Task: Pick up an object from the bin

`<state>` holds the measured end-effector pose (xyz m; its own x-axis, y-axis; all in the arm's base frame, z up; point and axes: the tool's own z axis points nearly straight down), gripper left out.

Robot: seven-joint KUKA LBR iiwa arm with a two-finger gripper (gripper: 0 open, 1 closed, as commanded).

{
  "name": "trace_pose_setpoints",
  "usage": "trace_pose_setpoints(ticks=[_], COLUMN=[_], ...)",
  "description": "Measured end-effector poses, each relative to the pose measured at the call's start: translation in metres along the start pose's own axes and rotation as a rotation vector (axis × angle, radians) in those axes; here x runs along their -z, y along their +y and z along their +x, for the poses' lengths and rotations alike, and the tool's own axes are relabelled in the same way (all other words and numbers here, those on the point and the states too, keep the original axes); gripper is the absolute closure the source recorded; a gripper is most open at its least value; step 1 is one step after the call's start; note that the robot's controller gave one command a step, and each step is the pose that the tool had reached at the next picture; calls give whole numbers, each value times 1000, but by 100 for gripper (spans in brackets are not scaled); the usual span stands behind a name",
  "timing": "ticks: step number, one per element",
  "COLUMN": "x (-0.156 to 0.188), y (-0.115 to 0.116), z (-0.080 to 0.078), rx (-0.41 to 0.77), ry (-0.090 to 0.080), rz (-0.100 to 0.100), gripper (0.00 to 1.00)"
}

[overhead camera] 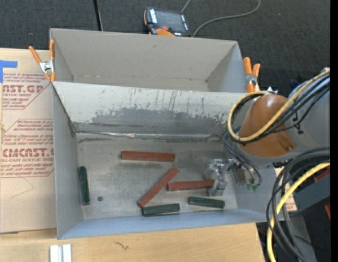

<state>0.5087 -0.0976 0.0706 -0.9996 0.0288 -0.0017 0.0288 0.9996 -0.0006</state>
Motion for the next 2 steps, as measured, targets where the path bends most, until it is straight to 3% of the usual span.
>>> trace_pose_setpoints(ticks=[1,2], x=[123,175], y=[-25,-20], z=[4,-2], rx=[161,139], ry=[-7,-7], rz=[2,1], gripper=[100,100])
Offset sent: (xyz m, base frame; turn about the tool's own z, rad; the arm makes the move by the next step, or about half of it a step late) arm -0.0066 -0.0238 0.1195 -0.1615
